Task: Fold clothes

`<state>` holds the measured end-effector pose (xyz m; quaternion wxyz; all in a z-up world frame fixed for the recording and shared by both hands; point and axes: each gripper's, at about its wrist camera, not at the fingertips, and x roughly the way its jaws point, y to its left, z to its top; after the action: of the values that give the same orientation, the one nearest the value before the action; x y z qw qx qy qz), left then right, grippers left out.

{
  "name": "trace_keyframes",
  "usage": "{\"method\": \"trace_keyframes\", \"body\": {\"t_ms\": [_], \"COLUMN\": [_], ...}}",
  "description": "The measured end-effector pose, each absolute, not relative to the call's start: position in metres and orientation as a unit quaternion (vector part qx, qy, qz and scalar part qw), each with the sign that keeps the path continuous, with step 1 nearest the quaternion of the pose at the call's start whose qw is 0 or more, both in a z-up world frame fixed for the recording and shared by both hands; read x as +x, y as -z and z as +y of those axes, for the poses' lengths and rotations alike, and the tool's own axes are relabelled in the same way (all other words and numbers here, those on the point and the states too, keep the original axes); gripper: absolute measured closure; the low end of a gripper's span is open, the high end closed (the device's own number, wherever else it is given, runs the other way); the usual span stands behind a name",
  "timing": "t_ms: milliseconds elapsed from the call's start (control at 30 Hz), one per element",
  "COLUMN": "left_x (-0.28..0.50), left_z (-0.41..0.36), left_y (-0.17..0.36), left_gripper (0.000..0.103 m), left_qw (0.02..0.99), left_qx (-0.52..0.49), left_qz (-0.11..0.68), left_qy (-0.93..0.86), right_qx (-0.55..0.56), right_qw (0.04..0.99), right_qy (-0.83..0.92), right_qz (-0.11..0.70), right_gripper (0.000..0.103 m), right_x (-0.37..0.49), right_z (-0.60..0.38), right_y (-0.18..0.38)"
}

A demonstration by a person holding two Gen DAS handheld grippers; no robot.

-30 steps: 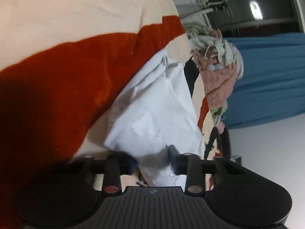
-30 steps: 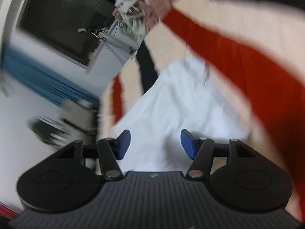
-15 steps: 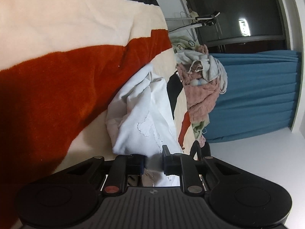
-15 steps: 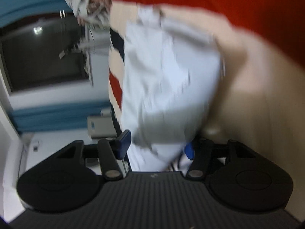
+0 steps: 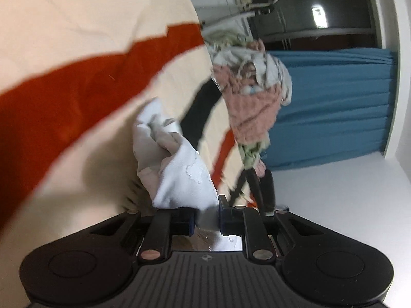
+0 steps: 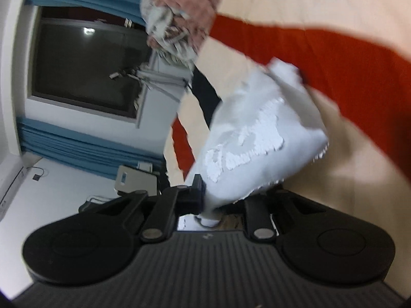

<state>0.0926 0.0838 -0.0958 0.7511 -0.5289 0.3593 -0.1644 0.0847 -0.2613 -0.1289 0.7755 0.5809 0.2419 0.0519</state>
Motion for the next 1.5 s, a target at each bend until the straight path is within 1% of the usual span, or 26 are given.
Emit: {"method": "trace_keyframes", "body": {"t_ms": [133,200,267,367,500,633,700,767,800,867,967,1067,1100,1133,1200,1267,1300,1333,1433,1500], "left_x": [0.104,0.124,0.149,0.196,0.267,0.308,0.323,0.325,0.324,0.322,0.314,0.307,0.304,0.299,0.289,0.278,0.279,0.274,0.249,0.229], "left_z": [0.034,-0.001,-0.038,-0.098,-0.168,-0.223,-0.250,-0.264,-0.268,-0.276,-0.266,-0.255,-0.251,-0.249,-0.246,-0.246,-0.245,-0.242,-0.236,-0.231], "left_y": [0.057,0.041,0.027,0.005,-0.024,-0.032,-0.034,-0.015,0.001,0.035,0.078,0.121,0.136,0.133,0.123,0.102,0.087,0.073,0.026,-0.005], "left_gripper": [0.085,0.085,0.085,0.085,0.085,0.085,0.085,0.085,0.085,0.085,0.085,0.085,0.081,0.075,0.073,0.067,0.056,0.049,0.043,0.043], "left_qw": [0.756,0.760,0.768,0.781,0.793,0.813,0.825,0.833,0.836,0.841,0.835,0.825,0.822,0.827,0.839,0.846,0.849,0.854,0.870,0.880], "left_qx": [-0.475,-0.437,-0.390,-0.338,-0.321,-0.301,-0.285,-0.270,-0.257,-0.229,-0.196,-0.163,-0.152,-0.134,-0.096,-0.065,-0.059,-0.054,-0.036,-0.020], "left_qz": [0.415,0.446,0.472,0.481,0.455,0.400,0.369,0.350,0.353,0.362,0.404,0.446,0.460,0.458,0.448,0.442,0.438,0.428,0.393,0.372], "left_qy": [0.173,0.179,0.188,0.210,0.249,0.297,0.320,0.332,0.332,0.331,0.319,0.305,0.300,0.298,0.293,0.291,0.290,0.290,0.295,0.295], "right_qx": [0.599,0.617,0.630,0.644,0.614,0.555,0.534,0.506,0.492,0.471,0.475,0.504,0.510,0.516,0.521,0.514,0.502,0.489,0.456,0.439], "right_qw": [0.772,0.759,0.745,0.727,0.754,0.809,0.829,0.848,0.857,0.865,0.849,0.808,0.797,0.788,0.778,0.772,0.773,0.775,0.793,0.811], "right_qy": [-0.023,-0.003,0.022,0.053,0.077,0.099,0.107,0.113,0.117,0.128,0.144,0.155,0.156,0.159,0.167,0.176,0.181,0.186,0.180,0.171], "right_qz": [0.213,0.208,0.218,0.234,0.219,0.165,0.129,0.107,0.102,0.118,0.182,0.263,0.282,0.296,0.309,0.331,0.344,0.354,0.361,0.346], "right_gripper": [0.087,0.087,0.087,0.087,0.087,0.087,0.087,0.087,0.087,0.087,0.087,0.087,0.085,0.083,0.077,0.077,0.076,0.076,0.076,0.076], "right_x": [0.065,0.061,0.066,0.089,0.142,0.196,0.213,0.220,0.221,0.222,0.227,0.223,0.222,0.220,0.215,0.212,0.209,0.206,0.195,0.181], "right_z": [-0.294,-0.317,-0.343,-0.388,-0.444,-0.488,-0.507,-0.518,-0.521,-0.526,-0.527,-0.522,-0.519,-0.518,-0.519,-0.516,-0.513,-0.509,-0.498,-0.489], "right_y": [0.105,0.101,0.101,0.099,0.070,0.025,0.015,0.020,0.028,0.055,0.113,0.173,0.184,0.191,0.188,0.174,0.165,0.155,0.121,0.098]}}
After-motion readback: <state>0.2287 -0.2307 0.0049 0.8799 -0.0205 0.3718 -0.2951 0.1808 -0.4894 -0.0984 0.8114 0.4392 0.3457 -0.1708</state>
